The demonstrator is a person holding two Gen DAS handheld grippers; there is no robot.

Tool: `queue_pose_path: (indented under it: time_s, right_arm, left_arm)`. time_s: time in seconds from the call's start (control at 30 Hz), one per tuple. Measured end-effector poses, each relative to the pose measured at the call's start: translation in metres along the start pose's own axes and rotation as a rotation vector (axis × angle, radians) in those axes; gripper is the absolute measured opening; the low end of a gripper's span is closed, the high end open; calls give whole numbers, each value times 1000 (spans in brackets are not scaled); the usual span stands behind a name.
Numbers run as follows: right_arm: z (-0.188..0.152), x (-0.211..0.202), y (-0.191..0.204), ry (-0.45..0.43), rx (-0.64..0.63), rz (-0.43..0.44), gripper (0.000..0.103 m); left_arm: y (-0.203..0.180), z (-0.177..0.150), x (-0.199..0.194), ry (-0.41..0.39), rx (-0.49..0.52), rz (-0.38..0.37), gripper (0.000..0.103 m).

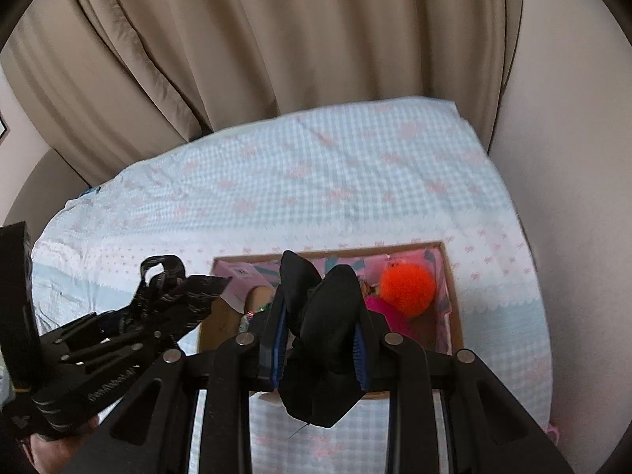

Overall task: Organize soft objects
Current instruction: 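Carry the black scarf and gloves over the cardboard box with both tools, then open both tools to drop the scarf and gloves into the box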

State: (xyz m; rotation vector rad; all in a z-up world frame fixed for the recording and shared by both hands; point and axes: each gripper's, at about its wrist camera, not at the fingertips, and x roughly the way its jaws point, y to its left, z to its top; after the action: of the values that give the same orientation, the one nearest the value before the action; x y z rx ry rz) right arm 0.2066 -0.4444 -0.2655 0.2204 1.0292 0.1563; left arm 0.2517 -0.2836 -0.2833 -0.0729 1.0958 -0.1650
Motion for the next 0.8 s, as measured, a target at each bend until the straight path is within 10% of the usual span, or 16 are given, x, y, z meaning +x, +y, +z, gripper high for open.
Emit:
queue_pose_path:
  time_s: [0.47,0.53,0.6,0.67,0.8]
  right_arm:
    - [-27,88,-25,156,63,108,26]
    - [-29,92,-27,164,69,104,26]
    - [-29,95,-29,170,74,99,29]
    - [-26,95,-31,170,84,101,56]
    - [-21,90,-34,144,94,101,98]
  left_arm:
    - [-8,-31,92,138,66,55,39]
    - [-10,-30,90,128,77,53,44]
    - [-13,-27,88,118,89,58,71]
    - [-15,-23,86,119,105,70,102]
    - [-17,-23,79,116,162,91,103]
